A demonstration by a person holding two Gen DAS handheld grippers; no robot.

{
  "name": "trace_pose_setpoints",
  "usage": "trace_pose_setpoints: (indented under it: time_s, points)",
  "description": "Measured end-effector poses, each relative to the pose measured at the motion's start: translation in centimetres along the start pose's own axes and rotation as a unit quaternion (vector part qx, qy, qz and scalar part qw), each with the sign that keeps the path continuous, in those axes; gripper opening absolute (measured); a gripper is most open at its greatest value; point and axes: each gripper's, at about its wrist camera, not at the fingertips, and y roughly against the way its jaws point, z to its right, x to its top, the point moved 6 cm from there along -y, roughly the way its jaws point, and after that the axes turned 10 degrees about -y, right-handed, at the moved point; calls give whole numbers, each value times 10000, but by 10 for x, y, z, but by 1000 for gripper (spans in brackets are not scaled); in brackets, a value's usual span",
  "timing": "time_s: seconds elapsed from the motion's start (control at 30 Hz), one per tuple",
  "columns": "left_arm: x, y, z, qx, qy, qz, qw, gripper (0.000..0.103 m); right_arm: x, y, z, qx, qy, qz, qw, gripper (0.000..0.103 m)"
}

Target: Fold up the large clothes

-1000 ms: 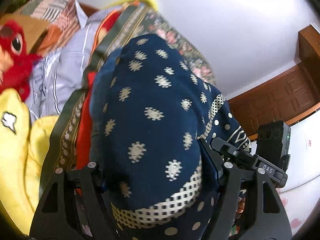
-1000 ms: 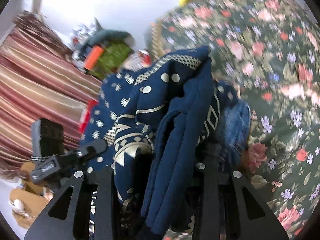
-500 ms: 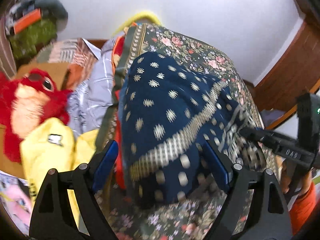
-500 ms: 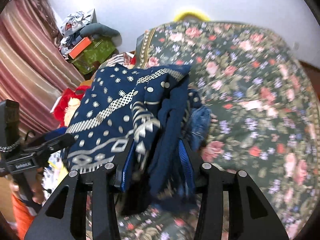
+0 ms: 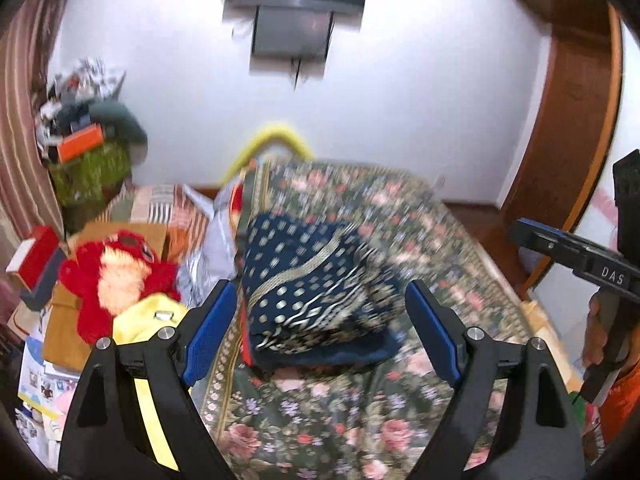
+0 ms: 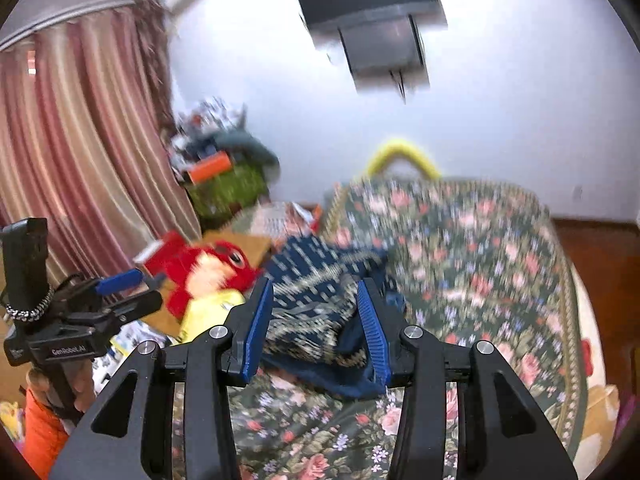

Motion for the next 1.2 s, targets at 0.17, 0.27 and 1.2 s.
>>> trace_pose_setpoints:
  time_s: [0.17,0.27,1.2]
  points:
    - [1,75,30,231,-69,860,9960,86,-11,63,-28,406,-21,690,9968,40]
    - [-9,108,47,363,-49,1240,9916,86,-26,85,-38,473,18,919,9946,40]
    - [-70,191,92,1323,-68,1973,9714,102,-67,152,-57,-305,533,1991,9781,103]
